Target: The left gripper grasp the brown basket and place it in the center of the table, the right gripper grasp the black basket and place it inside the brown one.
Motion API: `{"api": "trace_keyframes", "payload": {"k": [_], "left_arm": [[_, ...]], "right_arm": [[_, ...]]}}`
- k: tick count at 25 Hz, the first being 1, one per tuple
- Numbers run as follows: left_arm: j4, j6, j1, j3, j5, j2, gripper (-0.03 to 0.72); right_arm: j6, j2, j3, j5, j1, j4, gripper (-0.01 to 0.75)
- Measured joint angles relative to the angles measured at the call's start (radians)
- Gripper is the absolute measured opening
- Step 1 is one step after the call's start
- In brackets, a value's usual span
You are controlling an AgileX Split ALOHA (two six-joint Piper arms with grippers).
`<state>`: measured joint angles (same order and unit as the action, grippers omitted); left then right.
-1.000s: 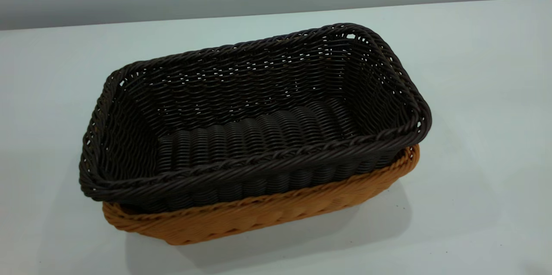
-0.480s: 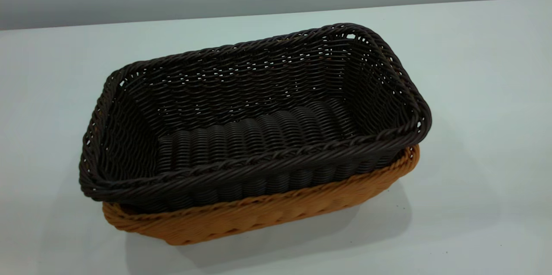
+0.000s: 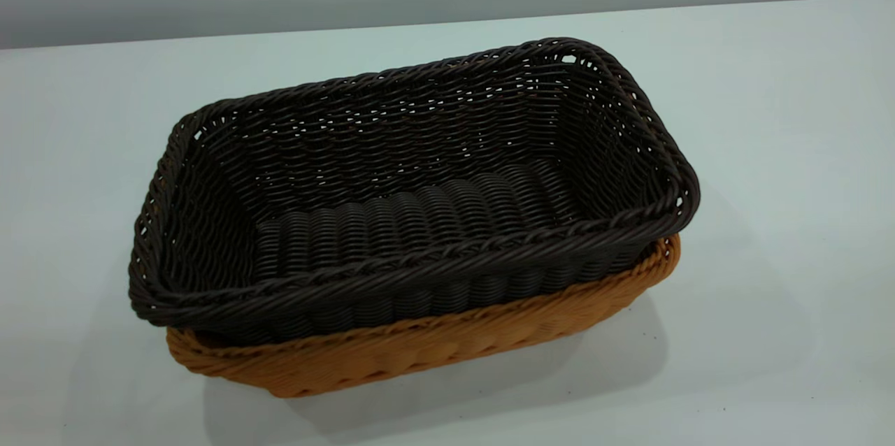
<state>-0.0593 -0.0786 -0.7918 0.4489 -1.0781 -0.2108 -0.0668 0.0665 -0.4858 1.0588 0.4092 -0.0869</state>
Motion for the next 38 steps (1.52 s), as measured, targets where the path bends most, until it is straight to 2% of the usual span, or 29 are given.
{"api": "trace_keyframes", "payload": {"k": [18, 22, 27, 38], "left_arm": [[0.001, 0.000, 0.000, 0.000, 0.004, 0.004, -0.001], [0.001, 0.000, 0.011, 0.000, 0.004, 0.007, -0.001], [-0.001, 0.000, 0.117, 0.000, 0.003, 0.005, -0.001], [-0.001, 0.000, 0.474, 0.000, 0.004, 0.006, -0.001]], "right_arm": [[-0.001, 0.000, 0.000, 0.000, 0.000, -0.008, 0.000], [-0.003, 0.003, 0.000, 0.000, -0.031, -0.013, 0.000], [-0.003, 0.019, 0.000, 0.000, -0.147, -0.012, 0.000], [-0.002, 0.026, 0.000, 0.000, -0.488, -0.013, 0.000]]}}
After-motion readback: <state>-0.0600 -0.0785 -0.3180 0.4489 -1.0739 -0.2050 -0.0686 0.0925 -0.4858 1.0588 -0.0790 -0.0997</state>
